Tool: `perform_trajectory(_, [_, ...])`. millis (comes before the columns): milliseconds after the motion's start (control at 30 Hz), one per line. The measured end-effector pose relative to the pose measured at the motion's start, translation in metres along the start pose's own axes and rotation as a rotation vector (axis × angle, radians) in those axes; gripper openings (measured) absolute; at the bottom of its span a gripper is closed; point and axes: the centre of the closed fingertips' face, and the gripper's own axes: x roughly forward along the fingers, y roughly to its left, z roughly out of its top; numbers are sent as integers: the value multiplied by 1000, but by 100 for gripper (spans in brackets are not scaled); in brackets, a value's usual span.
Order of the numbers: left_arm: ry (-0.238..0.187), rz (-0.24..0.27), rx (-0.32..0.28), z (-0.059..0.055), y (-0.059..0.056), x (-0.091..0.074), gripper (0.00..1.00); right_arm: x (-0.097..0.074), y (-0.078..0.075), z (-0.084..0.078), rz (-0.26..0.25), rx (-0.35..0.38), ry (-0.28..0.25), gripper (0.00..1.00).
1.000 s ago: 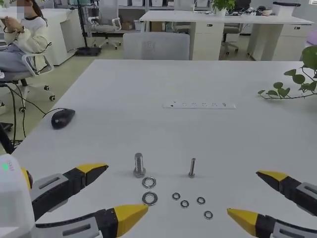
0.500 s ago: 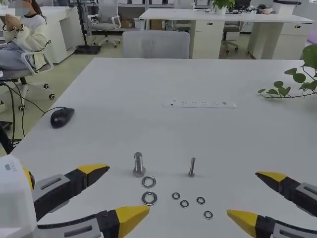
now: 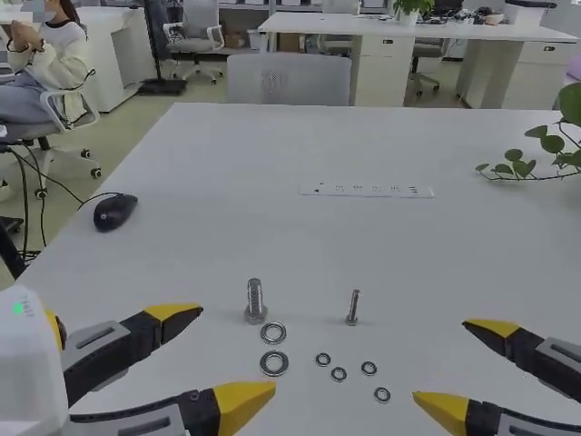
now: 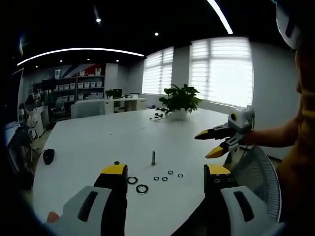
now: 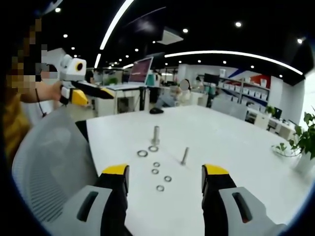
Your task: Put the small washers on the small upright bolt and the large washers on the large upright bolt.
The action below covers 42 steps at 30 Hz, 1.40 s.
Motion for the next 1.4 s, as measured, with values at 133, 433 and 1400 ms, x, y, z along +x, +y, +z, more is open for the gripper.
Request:
perform_trajectory(133, [-3,4,0,1,1,-1,62,4,0,0,19,-4,14,61])
perform_trajectory(433, [-7,12,-6,-1,2,-3,62,13,8,-6,71,-19,61,60])
perform_trajectory(1400, [-4,26,-32,-9,11,-3,62,44,12,-36,218,-133,287,51])
